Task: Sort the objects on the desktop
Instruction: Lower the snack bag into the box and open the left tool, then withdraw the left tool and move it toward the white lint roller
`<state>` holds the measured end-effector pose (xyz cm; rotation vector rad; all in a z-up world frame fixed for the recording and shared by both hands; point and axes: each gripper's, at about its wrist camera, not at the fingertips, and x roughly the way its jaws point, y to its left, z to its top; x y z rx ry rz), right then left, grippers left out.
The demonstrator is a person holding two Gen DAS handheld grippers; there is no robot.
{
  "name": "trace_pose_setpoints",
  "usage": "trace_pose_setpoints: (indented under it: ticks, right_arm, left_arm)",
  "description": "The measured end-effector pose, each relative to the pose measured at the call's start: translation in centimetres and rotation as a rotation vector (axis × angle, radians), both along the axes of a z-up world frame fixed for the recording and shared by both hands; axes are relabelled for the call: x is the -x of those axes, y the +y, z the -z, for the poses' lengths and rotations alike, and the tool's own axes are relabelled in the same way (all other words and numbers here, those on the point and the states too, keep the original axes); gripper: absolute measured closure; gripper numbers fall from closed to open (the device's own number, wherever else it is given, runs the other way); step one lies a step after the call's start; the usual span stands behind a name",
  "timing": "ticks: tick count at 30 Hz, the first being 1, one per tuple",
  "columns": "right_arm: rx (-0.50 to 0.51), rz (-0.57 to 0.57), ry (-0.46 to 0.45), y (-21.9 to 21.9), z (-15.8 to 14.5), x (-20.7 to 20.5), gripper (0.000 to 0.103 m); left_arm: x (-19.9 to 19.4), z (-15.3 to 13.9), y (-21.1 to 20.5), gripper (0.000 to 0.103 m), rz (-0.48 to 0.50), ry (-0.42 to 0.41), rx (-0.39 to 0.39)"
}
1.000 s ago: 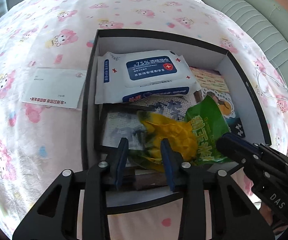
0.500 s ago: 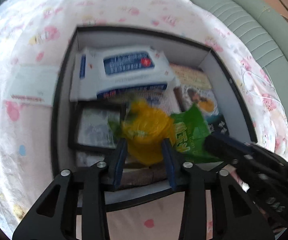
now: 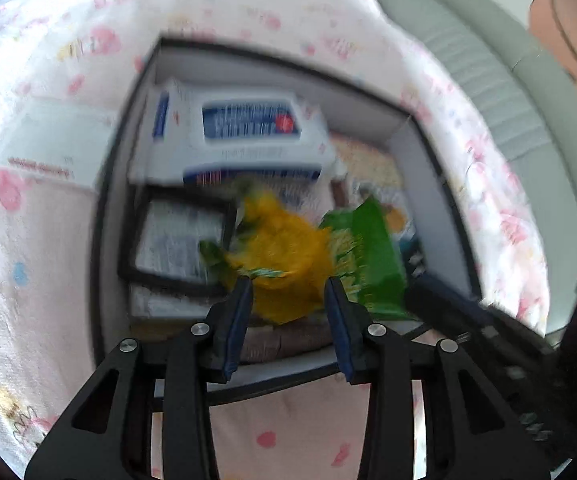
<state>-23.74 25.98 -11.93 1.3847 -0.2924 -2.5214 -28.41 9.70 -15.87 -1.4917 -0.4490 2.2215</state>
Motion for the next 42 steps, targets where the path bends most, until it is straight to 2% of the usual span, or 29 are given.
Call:
trace_pose_setpoints:
  ticks: [3,7,8,13,17,19,21,30,37,39,42]
  right_arm:
    - [-0.015,0.022,-0.013,0.2,0.3,0.2,0.091]
    - [-0.053,0.088,-0.050,1.0,0.7,0.8,0.090]
    - [-0.066,0.105,-0.060,1.3,0.7,1.1,0.090]
    - [-0.090,0.115,-0.088,2.2,1.1,2.4,0.090]
    - [-0.105,0.095,-0.095,2.1,1.4,3.2,0.090]
    - [-0.082,0.100,-0.100,2.3,1.3,3.2,0.090]
    - [-0.056,0.103,-0.105,2.4,1.2,3.1,0.090]
    - [-0.073,0.029,-0.070,0.5,-0.1,1.6,0.090]
    - [-0.065,-0.001,-0.044,-1.3,-1.6,-0.1,0.089]
    - [-0.063,-0.010,-0.027,-1.8,-2.5,-0.9,0.088]
    - [-0.075,-0.014,0.005,-2.6,-3.8,-2.2,0.080]
  left_arm:
    - [0.3,-1.1,0.0,0.066,-0.007,0.062,0.028]
    - [1.4,0.3,0.2,0.068,-0.064,0.024,0.181]
    - [1.4,0.6,0.2,0.071,-0.068,0.020,0.208]
    - [1.7,0.8,0.6,0.071,-0.060,-0.002,0.255]
    - [1.1,0.9,1.5,0.069,-0.021,0.009,0.363]
    - [1.2,1.0,2.0,0.068,-0.012,0.018,0.400]
    - [0.8,0.5,1.7,0.068,-0.013,0.031,0.369]
    - [-0.8,-1.8,0.3,0.068,-0.013,0.093,0.230]
    - [-3.5,-4.2,-0.8,0.068,0.001,0.166,0.205]
    - [-4.3,-5.0,-1.3,0.065,-0.005,0.181,0.196]
    - [-5.8,-6.4,-1.9,0.061,-0.016,0.205,0.181]
